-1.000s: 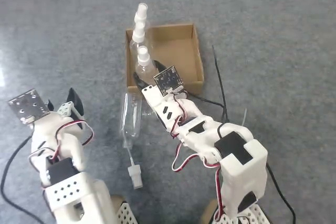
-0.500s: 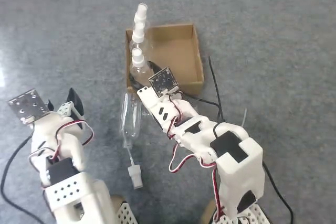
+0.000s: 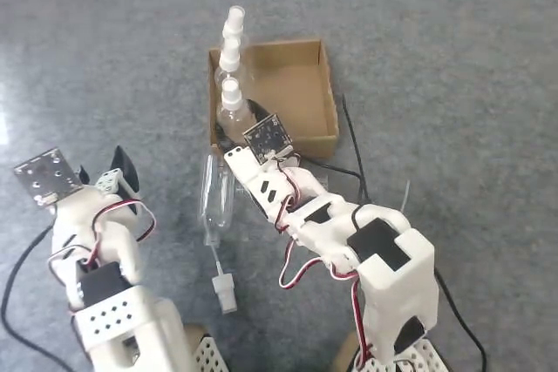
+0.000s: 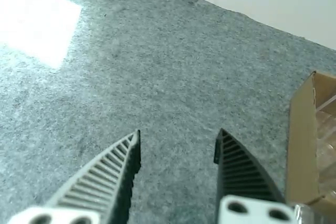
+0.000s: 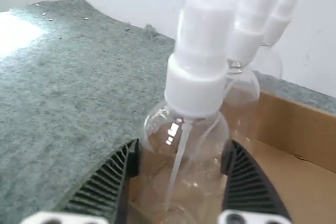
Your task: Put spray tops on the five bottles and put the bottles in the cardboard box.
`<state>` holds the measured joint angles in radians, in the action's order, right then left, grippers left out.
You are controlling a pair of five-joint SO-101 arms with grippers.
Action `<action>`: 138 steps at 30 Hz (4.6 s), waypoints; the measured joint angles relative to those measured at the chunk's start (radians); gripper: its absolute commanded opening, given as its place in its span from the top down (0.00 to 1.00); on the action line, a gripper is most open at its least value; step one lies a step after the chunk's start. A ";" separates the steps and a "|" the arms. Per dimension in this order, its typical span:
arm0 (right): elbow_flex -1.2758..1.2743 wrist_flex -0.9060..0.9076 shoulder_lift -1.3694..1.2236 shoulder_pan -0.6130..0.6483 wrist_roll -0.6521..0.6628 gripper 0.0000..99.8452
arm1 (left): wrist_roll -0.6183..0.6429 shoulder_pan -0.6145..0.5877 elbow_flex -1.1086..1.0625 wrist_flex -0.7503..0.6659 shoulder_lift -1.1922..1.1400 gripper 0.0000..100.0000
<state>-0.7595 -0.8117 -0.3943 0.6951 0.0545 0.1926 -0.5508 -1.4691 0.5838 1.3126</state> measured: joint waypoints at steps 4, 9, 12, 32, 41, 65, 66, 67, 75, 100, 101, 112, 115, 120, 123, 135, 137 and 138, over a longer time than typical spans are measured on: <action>0.000 0.000 0.000 0.002 0.000 0.83 | 0.000 0.000 0.000 0.000 0.000 0.78; 0.000 0.000 0.000 0.005 0.000 0.77 | 0.000 0.000 0.000 0.000 0.000 0.78; -0.002 0.000 -0.003 0.011 -0.003 0.75 | 0.000 0.000 0.000 0.000 0.000 0.78; -0.002 0.000 -0.003 0.011 0.023 0.75 | 0.000 -0.009 0.000 0.000 0.000 0.78; -0.003 0.000 -0.002 0.018 0.029 0.75 | 0.000 -0.006 0.000 0.000 0.000 0.78; -0.120 0.206 0.229 0.018 0.029 0.75 | 0.000 -0.008 0.000 0.000 0.000 0.78; -0.120 0.226 0.241 0.018 0.029 0.75 | 0.000 -0.008 0.000 0.000 0.000 0.78; -0.123 0.242 0.258 0.018 0.029 0.75 | 0.000 -0.008 0.000 0.000 0.000 0.78; -0.235 0.275 0.411 0.018 0.029 0.75 | 0.000 -0.006 0.000 0.000 0.000 0.78; -0.276 1.080 1.057 0.029 0.032 0.75 | 0.000 -0.006 0.000 0.000 0.000 0.78; -0.276 1.106 1.074 0.040 0.032 0.75 | 0.000 -0.006 0.000 0.000 0.000 0.78; -0.276 1.281 1.140 0.120 0.083 0.75 | 0.000 -0.006 0.000 0.000 0.000 0.78; -0.267 1.339 1.140 0.120 0.092 0.75 | 0.000 -0.006 0.000 0.000 0.000 0.78; -0.181 1.485 1.140 0.120 0.092 0.75 | -0.002 -0.006 0.000 0.000 0.000 0.78; -0.140 1.557 1.140 0.120 0.092 0.75 | -0.006 -0.006 0.000 0.000 0.000 0.78; -0.130 1.580 1.140 0.120 0.097 0.75 | -0.006 -0.006 0.000 0.000 0.000 0.78; -0.130 1.587 1.137 0.120 0.112 0.75 | -0.006 -0.006 0.000 0.000 0.000 0.78; -0.130 1.587 1.126 0.120 0.130 0.75 | -0.006 -0.006 0.000 0.000 0.000 0.78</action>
<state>-0.8899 0.7748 0.7319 0.8147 0.1849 0.1864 -0.5570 -1.4691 0.5838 1.3126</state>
